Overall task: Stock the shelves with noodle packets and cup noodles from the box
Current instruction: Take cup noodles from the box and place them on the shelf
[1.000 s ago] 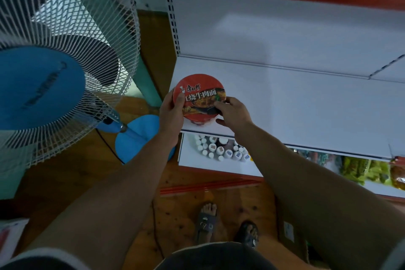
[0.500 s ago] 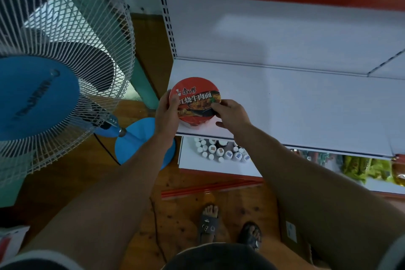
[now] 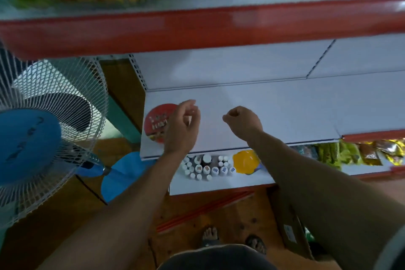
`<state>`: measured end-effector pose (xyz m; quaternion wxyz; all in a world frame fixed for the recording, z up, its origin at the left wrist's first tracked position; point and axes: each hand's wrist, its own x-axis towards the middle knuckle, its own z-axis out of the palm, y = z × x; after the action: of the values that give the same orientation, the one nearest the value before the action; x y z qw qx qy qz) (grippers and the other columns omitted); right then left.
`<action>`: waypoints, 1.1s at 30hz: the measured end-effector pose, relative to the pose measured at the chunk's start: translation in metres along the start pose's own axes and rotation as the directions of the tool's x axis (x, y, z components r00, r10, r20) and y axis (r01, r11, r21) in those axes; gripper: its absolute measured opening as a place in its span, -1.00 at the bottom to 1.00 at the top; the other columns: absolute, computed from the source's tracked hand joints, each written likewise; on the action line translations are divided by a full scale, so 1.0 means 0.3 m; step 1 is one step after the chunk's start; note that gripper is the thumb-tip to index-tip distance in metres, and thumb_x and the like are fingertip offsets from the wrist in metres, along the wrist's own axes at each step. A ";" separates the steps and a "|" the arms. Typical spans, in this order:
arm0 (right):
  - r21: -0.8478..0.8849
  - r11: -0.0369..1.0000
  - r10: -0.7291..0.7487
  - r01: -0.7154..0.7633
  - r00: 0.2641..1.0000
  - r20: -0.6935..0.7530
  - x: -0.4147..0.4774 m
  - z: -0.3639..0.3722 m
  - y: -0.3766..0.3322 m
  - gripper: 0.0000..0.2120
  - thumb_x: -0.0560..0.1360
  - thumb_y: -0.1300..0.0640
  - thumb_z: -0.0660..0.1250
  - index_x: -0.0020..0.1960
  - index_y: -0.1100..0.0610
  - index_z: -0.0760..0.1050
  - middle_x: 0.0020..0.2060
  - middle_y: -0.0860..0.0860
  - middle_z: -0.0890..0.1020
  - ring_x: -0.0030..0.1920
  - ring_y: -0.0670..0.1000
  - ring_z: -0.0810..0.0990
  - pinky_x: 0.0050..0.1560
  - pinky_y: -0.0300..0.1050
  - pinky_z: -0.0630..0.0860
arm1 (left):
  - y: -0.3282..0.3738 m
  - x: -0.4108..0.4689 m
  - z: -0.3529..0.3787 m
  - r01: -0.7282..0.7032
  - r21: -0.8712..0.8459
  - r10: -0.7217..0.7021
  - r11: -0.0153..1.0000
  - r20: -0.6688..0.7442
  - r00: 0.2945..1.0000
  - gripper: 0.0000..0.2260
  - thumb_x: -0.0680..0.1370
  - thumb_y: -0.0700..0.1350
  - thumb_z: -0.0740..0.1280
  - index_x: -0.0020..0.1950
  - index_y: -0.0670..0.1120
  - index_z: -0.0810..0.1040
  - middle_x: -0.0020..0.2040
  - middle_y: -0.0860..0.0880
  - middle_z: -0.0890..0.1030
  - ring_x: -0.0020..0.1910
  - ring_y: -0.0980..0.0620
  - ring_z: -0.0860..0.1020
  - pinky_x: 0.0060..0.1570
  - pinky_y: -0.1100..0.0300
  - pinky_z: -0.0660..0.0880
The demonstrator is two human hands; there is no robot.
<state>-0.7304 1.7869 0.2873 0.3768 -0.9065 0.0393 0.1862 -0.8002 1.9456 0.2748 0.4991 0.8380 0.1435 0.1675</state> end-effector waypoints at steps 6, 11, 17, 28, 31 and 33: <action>-0.095 0.990 0.083 -0.102 0.979 -0.186 -0.089 -0.240 0.176 -0.76 0.51 -0.03 0.33 0.12 0.04 0.57 0.12 0.06 0.64 0.14 0.14 0.57 0.02 -0.13 0.43 | 0.151 -0.118 0.238 0.049 0.114 -0.090 0.992 0.381 0.920 -0.87 0.59 0.03 0.31 0.07 0.06 0.61 -0.01 0.08 0.67 -0.02 0.08 0.60 0.04 0.15 0.53; -0.124 0.962 0.197 -0.242 0.934 -0.297 -0.201 -0.445 0.382 -0.74 0.49 0.02 0.30 0.15 0.03 0.57 0.14 0.07 0.64 0.17 0.16 0.56 0.08 -0.10 0.46 | 0.255 -0.248 0.448 0.001 0.248 -0.166 0.969 0.646 0.745 -0.88 0.58 0.06 0.28 -0.03 0.08 0.58 -0.01 0.01 0.67 -0.02 -0.04 0.60 -0.09 0.16 0.47; -0.136 0.939 0.266 -0.316 0.917 -0.298 -0.301 -0.632 0.677 -0.82 0.53 -0.01 0.26 0.04 0.07 0.50 -0.11 0.03 0.58 -0.10 0.10 0.53 -0.16 -0.12 0.40 | 0.347 -0.428 0.712 -0.128 0.356 -0.214 0.926 0.772 0.598 -0.85 0.58 0.08 0.23 -0.10 0.07 0.51 0.03 -0.04 0.63 0.01 -0.10 0.58 -0.10 0.11 0.44; -0.143 0.922 0.340 -0.360 0.929 -0.148 -0.343 -0.960 1.426 -0.72 0.54 0.03 0.25 0.16 0.15 0.55 -0.06 0.08 0.65 -0.15 0.10 0.59 -0.26 -0.12 0.43 | 0.420 -0.877 1.320 -0.094 0.571 -0.474 0.816 0.752 0.459 -0.80 0.59 0.14 0.21 -0.12 0.07 0.49 -0.12 0.03 0.59 -0.10 -0.01 0.56 -0.19 0.13 0.42; -0.164 0.902 0.384 -0.398 0.916 -0.112 -0.314 -1.000 1.604 -0.75 0.54 0.04 0.25 0.13 0.14 0.52 -0.19 0.04 0.60 -0.25 0.05 0.52 -0.23 -0.10 0.46 | 0.418 -0.969 1.474 -0.075 0.604 -0.520 0.794 0.738 0.430 -0.80 0.60 0.12 0.21 -0.11 0.08 0.54 -0.15 0.05 0.60 -0.17 0.05 0.55 -0.24 0.16 0.43; -0.162 0.893 0.414 -0.421 0.907 -0.075 -0.288 -0.997 1.697 -0.71 0.55 0.01 0.26 0.21 0.11 0.49 -0.08 0.06 0.60 -0.15 0.09 0.53 -0.13 -0.08 0.47 | 0.409 -1.016 1.547 -0.037 0.626 -0.565 0.779 0.725 0.393 -0.80 0.60 0.13 0.22 -0.02 0.08 0.57 -0.08 0.05 0.62 -0.13 0.05 0.56 -0.14 0.14 0.50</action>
<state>-0.8261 1.2093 0.1721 0.2466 -0.9098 0.2238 0.2478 -0.8696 1.3989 0.1346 0.2541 0.8638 0.0398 -0.4333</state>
